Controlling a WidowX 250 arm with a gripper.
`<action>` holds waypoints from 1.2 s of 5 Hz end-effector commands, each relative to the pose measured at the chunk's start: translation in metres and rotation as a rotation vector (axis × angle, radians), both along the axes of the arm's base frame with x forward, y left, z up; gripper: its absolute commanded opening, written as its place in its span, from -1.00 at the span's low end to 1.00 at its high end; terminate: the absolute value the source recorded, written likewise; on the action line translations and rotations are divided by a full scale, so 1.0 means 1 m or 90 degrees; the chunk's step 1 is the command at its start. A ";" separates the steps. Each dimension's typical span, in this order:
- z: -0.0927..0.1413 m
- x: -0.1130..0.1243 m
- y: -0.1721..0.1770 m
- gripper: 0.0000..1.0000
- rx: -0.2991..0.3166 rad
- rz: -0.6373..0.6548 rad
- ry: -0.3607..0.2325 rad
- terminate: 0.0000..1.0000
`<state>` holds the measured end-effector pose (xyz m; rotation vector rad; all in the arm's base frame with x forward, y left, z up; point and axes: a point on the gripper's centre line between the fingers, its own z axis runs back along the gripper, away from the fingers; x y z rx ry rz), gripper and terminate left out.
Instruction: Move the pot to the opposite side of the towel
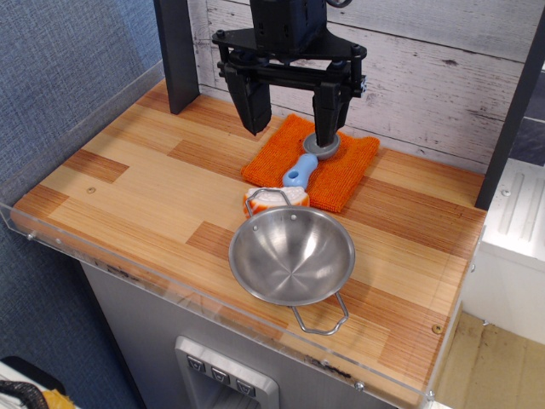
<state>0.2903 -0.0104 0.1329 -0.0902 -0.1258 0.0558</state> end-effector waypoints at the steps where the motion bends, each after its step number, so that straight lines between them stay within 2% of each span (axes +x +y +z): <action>1: 0.000 0.000 0.000 1.00 0.000 0.000 0.000 -1.00; 2: -0.006 0.005 -0.015 1.00 0.008 -0.042 -0.023 -1.00; 3: -0.018 0.009 -0.029 1.00 0.019 -0.069 -0.019 -1.00; 5: -0.051 0.010 -0.075 1.00 0.027 -0.125 0.006 -1.00; 6: -0.067 0.001 -0.090 1.00 0.021 -0.140 0.020 -1.00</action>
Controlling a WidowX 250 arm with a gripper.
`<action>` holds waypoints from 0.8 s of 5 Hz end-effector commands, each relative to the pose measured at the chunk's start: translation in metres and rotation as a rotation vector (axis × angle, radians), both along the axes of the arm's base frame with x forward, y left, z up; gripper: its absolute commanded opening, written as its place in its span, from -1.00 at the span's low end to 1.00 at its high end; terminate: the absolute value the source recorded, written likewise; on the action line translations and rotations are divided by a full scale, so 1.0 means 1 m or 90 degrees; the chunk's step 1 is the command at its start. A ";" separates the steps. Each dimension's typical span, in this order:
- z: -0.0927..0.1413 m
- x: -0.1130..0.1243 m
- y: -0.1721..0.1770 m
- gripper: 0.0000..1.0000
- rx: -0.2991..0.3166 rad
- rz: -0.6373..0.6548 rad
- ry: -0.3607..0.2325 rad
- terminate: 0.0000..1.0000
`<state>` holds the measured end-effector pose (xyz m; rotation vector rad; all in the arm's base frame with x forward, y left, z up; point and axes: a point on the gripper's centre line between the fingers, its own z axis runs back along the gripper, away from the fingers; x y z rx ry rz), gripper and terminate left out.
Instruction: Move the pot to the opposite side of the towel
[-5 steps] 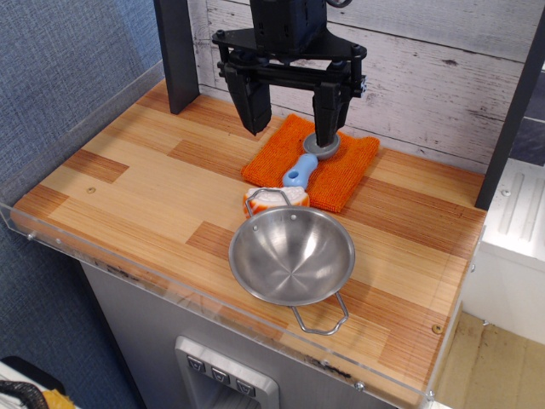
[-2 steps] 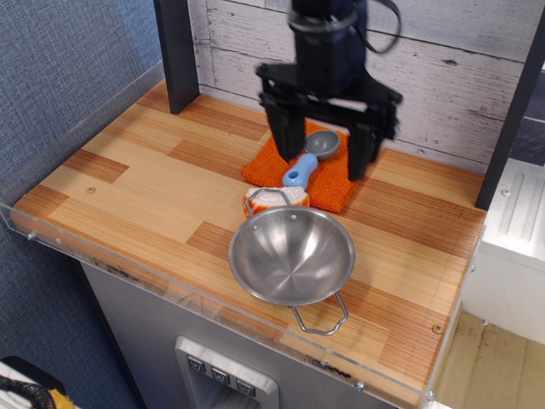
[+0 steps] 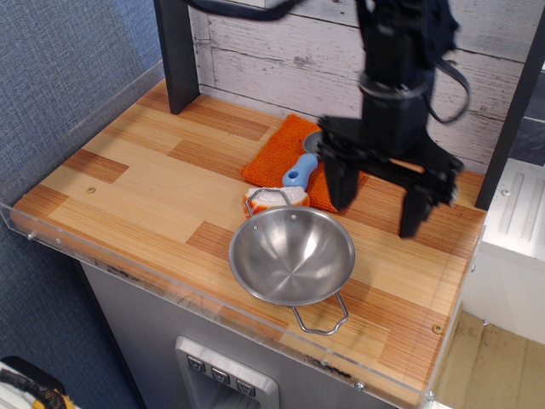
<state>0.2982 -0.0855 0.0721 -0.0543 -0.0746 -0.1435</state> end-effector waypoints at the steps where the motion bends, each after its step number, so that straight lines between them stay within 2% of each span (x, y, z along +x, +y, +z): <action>1: -0.021 -0.020 -0.019 1.00 0.001 -0.018 0.013 -1.00; 2: -0.024 -0.034 -0.007 1.00 -0.007 0.004 0.012 -1.00; 3: -0.017 -0.041 0.010 1.00 -0.025 0.026 -0.043 -1.00; 4: -0.016 -0.040 0.020 1.00 -0.037 0.040 -0.049 -1.00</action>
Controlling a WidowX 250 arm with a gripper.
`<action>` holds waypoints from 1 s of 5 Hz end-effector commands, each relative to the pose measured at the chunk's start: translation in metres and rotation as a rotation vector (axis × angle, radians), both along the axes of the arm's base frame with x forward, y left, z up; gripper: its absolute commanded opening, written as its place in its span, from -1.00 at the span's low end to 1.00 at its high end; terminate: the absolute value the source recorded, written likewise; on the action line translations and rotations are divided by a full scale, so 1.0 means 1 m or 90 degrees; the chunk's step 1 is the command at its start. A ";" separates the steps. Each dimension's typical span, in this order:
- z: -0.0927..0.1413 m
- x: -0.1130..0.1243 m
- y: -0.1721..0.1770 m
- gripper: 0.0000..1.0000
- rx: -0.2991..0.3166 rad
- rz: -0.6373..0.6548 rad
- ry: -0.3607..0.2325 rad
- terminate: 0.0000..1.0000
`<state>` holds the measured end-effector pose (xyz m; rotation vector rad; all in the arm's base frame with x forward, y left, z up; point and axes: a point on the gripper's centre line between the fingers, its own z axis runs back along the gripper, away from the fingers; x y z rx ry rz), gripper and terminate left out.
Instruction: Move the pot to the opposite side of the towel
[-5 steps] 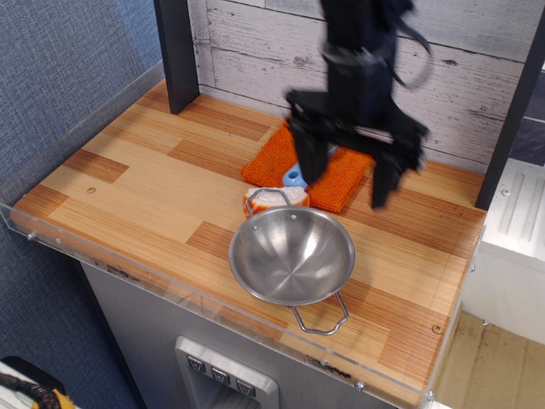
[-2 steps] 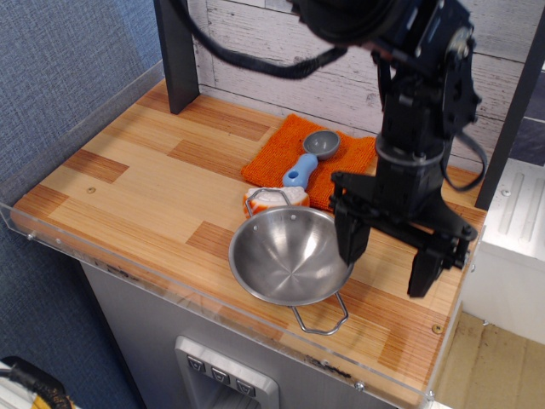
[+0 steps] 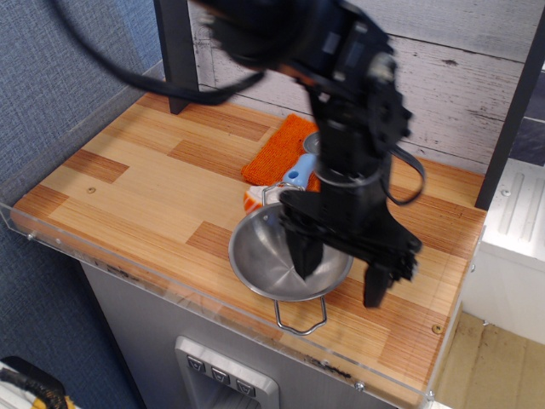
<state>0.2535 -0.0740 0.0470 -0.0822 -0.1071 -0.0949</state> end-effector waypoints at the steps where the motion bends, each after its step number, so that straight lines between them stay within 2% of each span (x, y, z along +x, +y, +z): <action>1: 0.014 0.005 0.018 1.00 -0.018 0.026 -0.041 -1.00; 2: 0.007 0.008 0.019 1.00 -0.017 0.031 -0.039 -1.00; 3: -0.007 0.013 0.013 1.00 -0.001 0.043 -0.047 -1.00; 4: -0.024 0.020 -0.001 1.00 0.031 0.032 -0.041 -1.00; 5: -0.029 0.023 -0.009 1.00 0.040 0.022 -0.043 -1.00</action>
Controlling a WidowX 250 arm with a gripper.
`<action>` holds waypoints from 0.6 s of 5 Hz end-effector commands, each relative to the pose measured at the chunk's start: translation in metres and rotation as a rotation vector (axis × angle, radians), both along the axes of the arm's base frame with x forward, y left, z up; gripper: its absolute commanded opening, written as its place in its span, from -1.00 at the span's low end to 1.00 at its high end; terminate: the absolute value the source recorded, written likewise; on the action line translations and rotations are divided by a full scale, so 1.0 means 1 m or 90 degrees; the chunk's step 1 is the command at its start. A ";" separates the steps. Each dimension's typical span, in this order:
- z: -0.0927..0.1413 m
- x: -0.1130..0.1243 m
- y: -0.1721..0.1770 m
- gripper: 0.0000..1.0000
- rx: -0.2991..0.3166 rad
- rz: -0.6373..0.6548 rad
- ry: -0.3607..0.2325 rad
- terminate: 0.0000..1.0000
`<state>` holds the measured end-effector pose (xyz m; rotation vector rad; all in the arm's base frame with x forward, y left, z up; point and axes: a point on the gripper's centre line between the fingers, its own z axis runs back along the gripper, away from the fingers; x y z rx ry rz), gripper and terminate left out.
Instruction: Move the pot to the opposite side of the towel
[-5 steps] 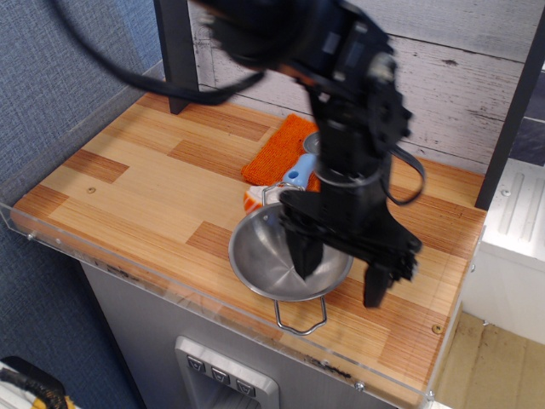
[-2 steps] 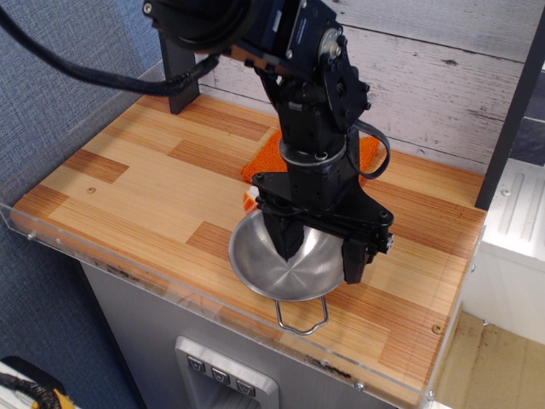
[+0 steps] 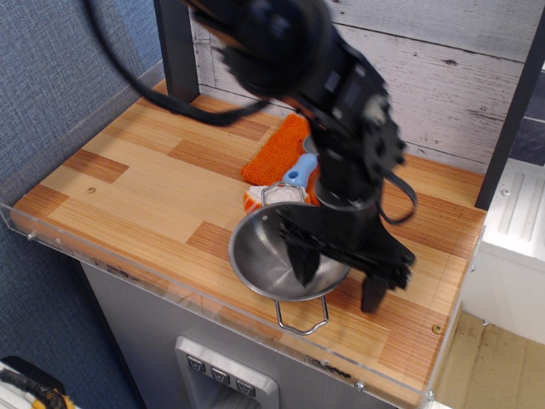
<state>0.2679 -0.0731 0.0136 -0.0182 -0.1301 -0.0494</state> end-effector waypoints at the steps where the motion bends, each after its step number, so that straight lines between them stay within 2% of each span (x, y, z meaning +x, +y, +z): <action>1: 0.008 0.010 -0.009 -1.00 -0.003 -0.002 -0.038 -1.00; 3: 0.026 0.009 -0.004 -1.00 -0.031 -0.009 -0.053 -1.00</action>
